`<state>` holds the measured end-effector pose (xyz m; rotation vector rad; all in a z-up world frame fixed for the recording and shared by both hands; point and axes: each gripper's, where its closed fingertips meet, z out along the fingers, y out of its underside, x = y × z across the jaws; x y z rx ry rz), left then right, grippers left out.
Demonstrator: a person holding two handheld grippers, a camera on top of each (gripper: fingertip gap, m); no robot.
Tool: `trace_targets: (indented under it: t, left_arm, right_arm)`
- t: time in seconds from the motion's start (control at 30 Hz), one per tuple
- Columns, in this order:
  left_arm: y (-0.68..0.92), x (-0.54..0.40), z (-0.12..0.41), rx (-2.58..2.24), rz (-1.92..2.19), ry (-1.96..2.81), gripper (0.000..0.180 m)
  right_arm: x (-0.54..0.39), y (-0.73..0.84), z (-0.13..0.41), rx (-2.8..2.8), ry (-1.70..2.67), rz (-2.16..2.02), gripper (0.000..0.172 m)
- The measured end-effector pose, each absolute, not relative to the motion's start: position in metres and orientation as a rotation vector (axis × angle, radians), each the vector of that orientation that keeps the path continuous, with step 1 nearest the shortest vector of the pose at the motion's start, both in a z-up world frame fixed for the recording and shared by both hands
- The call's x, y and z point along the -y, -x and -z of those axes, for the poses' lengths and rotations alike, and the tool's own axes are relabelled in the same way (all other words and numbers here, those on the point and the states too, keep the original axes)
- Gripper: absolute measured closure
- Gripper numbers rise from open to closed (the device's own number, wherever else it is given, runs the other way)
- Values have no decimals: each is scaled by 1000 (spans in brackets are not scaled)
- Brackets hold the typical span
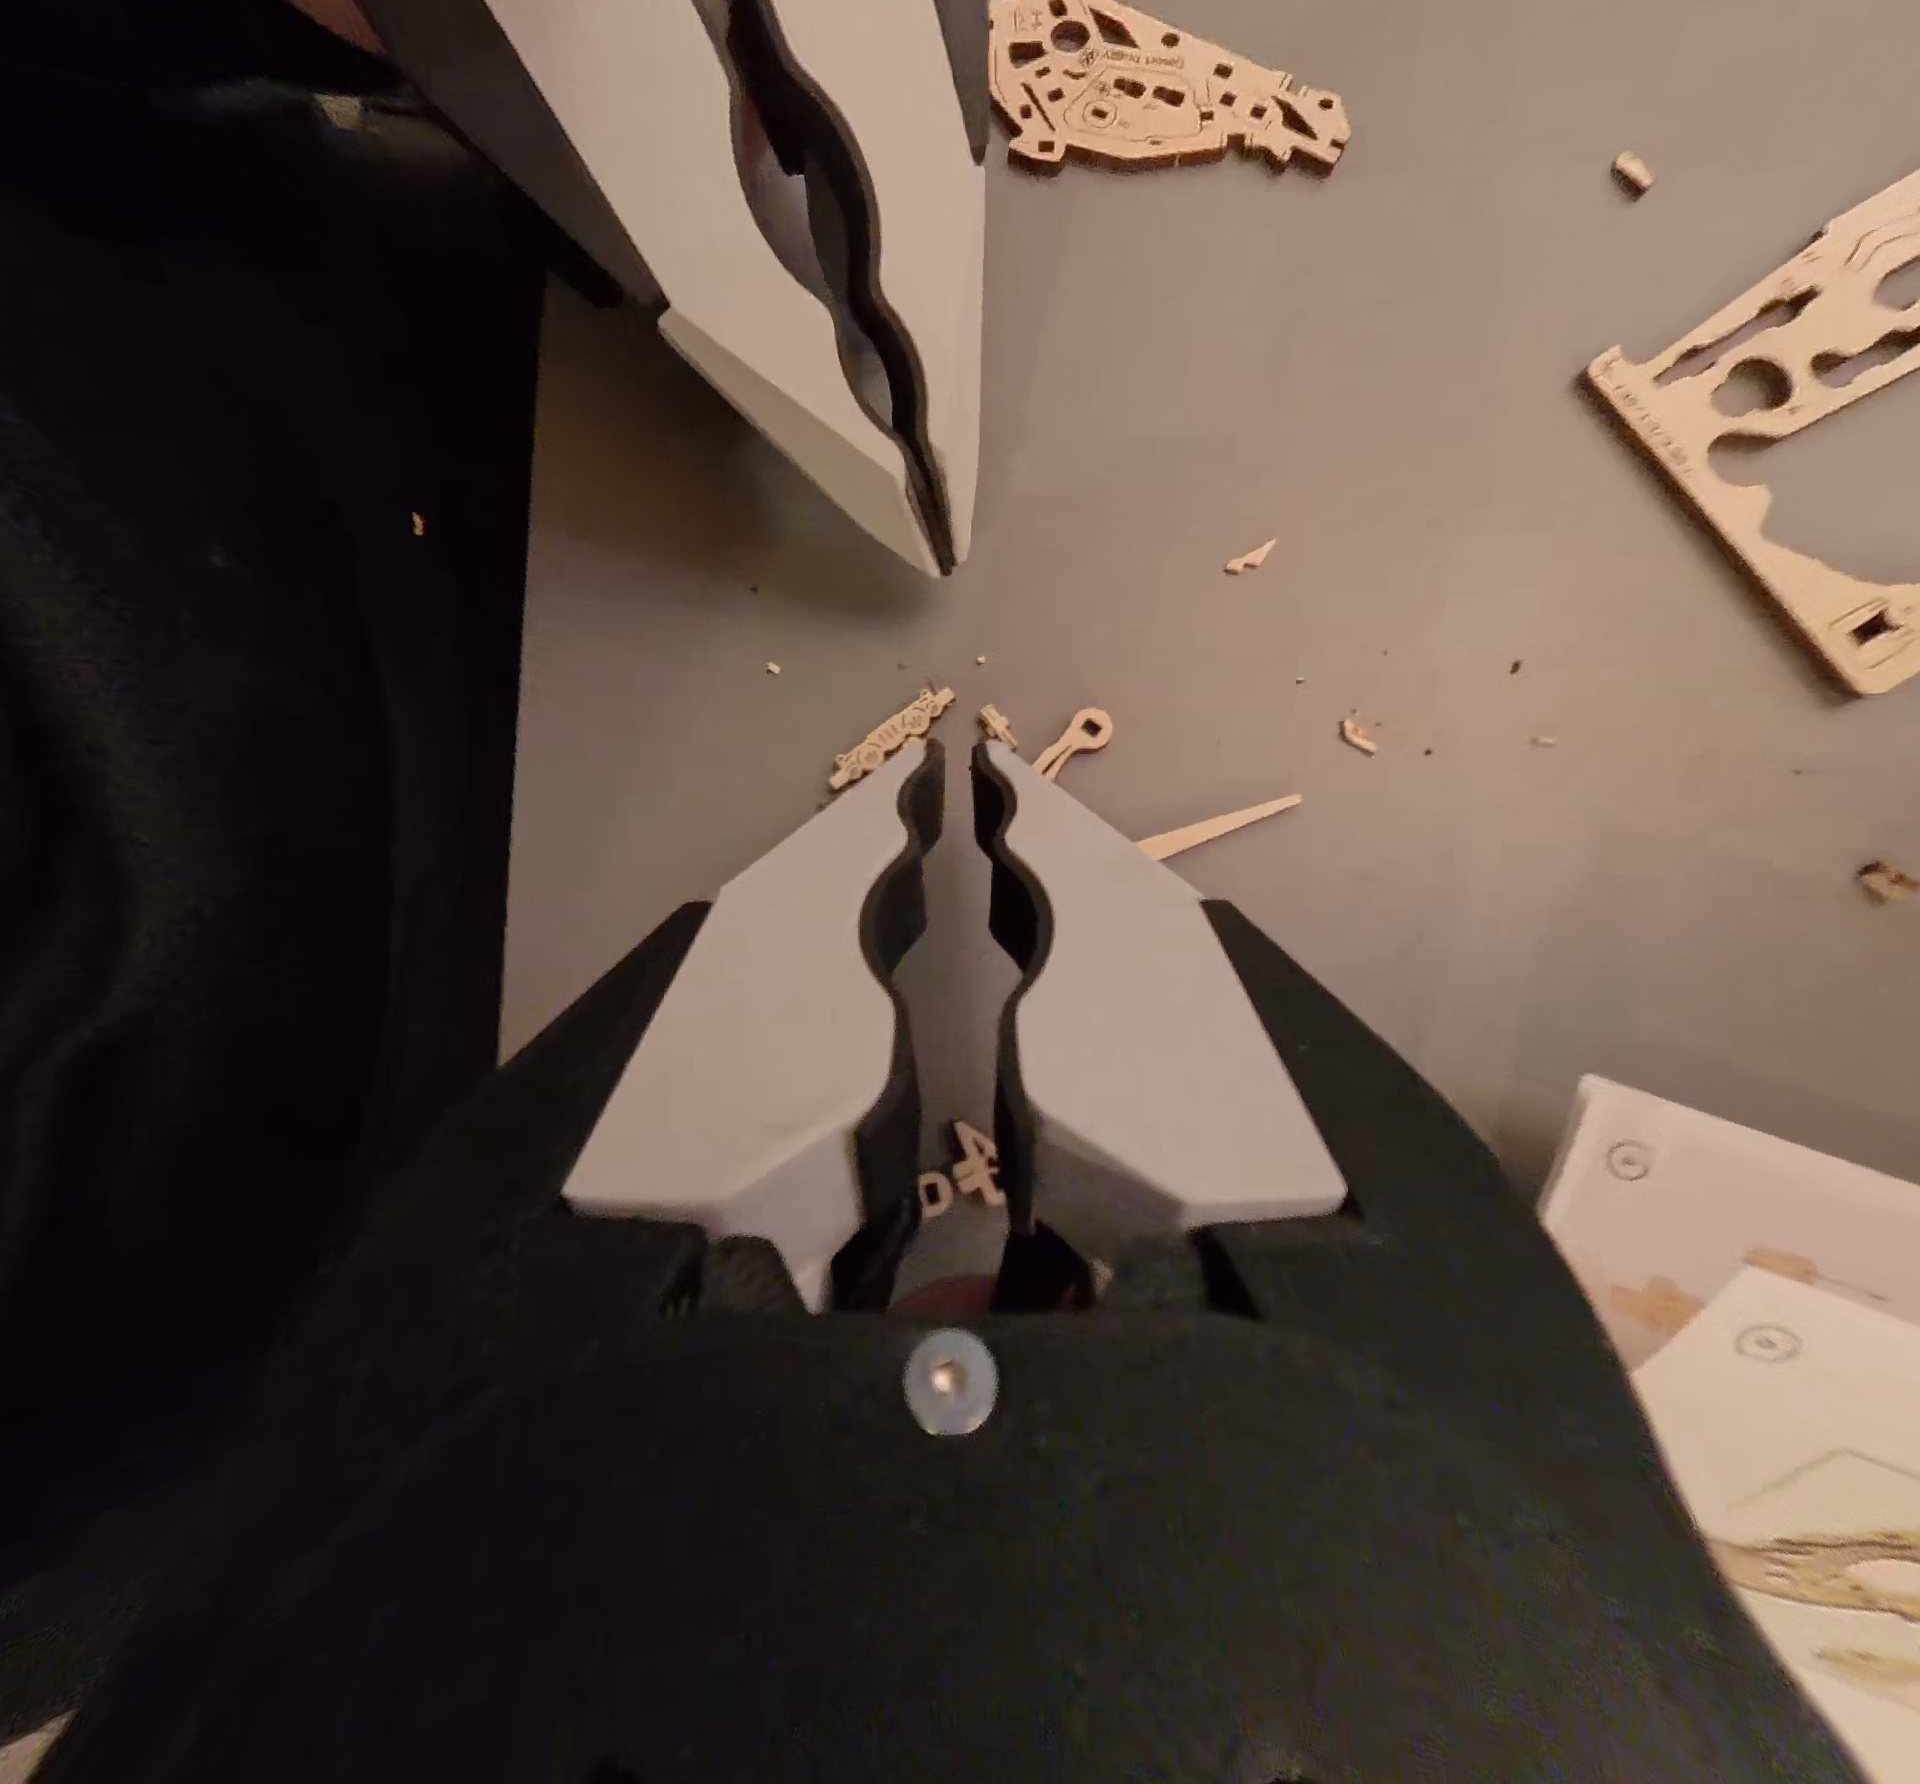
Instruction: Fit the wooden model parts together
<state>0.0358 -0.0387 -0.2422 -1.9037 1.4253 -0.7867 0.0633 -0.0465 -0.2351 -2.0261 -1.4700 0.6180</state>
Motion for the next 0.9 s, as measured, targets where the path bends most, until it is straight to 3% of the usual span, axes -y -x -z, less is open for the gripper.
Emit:
trace_targets:
  t: [0.27,0.9]
  left_arm:
    - [-35,37,239,-1395,804,1900,180]
    - [-36,39,237,-1390,848,1902,180]
  right_arm:
    - [34,-55,252,1660,1995,-455,167]
    - [38,-56,252,1650,2036,-624,172]
